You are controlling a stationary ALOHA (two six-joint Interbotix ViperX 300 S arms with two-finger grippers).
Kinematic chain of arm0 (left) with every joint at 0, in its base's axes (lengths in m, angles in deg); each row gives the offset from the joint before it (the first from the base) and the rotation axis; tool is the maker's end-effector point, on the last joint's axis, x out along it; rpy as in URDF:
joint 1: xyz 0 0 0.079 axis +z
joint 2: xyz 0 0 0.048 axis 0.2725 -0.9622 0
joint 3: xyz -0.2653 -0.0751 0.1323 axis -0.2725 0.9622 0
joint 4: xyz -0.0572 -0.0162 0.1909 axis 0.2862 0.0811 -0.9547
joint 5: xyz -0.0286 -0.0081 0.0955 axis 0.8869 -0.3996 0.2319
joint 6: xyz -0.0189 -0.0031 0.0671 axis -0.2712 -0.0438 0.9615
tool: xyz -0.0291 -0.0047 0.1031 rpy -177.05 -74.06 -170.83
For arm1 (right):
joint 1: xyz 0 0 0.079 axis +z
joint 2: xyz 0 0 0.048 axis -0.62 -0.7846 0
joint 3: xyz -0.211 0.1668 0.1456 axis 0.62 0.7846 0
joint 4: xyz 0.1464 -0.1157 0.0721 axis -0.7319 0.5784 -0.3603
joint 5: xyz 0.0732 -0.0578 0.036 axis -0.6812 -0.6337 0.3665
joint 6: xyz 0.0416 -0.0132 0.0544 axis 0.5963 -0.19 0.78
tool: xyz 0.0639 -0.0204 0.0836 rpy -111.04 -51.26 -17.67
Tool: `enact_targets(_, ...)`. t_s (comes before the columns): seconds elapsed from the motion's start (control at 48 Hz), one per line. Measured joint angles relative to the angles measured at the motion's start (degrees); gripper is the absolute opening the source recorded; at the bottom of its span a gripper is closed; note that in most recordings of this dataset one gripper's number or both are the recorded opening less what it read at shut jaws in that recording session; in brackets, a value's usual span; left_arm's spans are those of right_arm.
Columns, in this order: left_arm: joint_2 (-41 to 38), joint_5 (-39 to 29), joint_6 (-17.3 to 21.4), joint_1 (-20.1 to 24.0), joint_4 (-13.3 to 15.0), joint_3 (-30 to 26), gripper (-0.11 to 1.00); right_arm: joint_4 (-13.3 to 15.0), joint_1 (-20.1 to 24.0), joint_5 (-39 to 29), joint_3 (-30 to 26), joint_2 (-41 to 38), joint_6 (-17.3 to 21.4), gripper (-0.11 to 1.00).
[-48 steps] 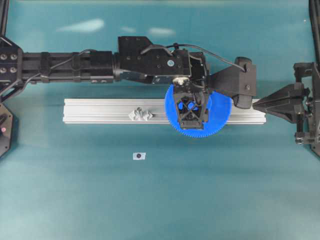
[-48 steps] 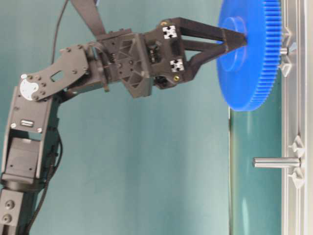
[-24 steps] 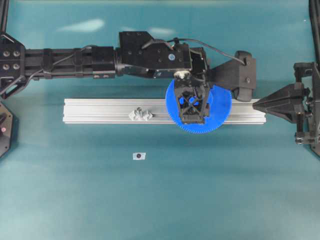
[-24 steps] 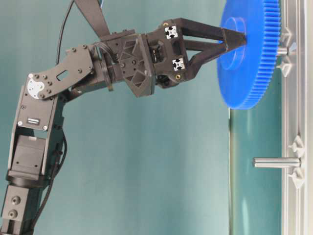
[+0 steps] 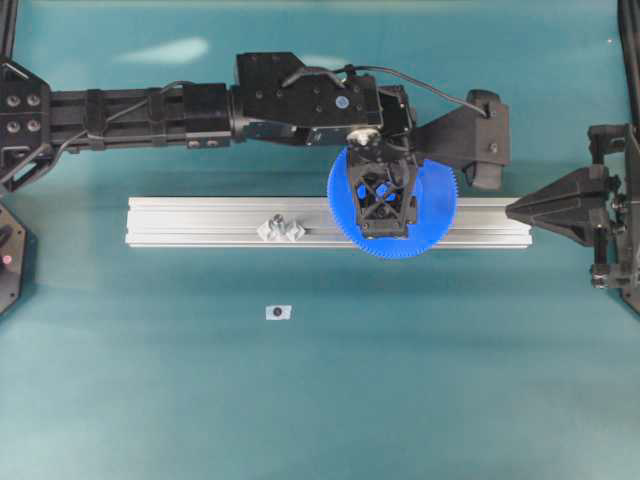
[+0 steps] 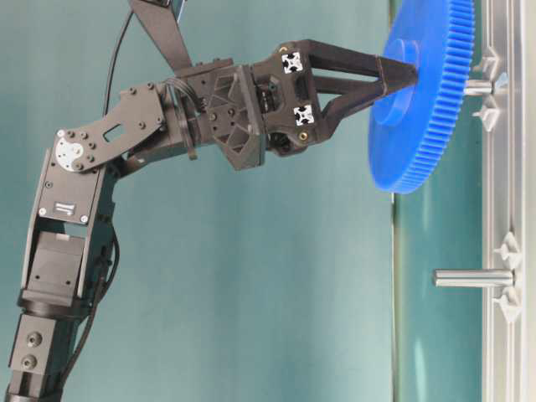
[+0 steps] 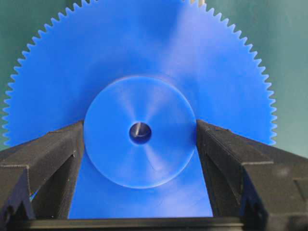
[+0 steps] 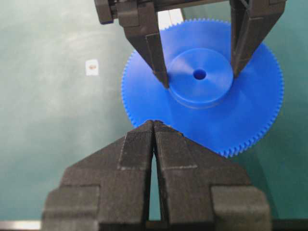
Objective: Insert the large gear onto the shaft.
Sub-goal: 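Align the gear's bore over the shaft and lower it down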
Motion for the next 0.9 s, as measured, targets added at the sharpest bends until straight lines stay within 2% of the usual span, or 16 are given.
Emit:
enact_targets(0.5, 1.1, -0.1, -0.1, 0.1, 0.0, 2.8, 0.77, 0.0, 0.0, 0.0, 0.2, 0.4, 0.0, 0.07)
enact_targets(0.895, -0.7, -1.9, 0.4, 0.0, 0.1, -1.1, 0.77, 0.1, 0.0, 0.0, 0.5, 0.5, 0.0, 0.07)
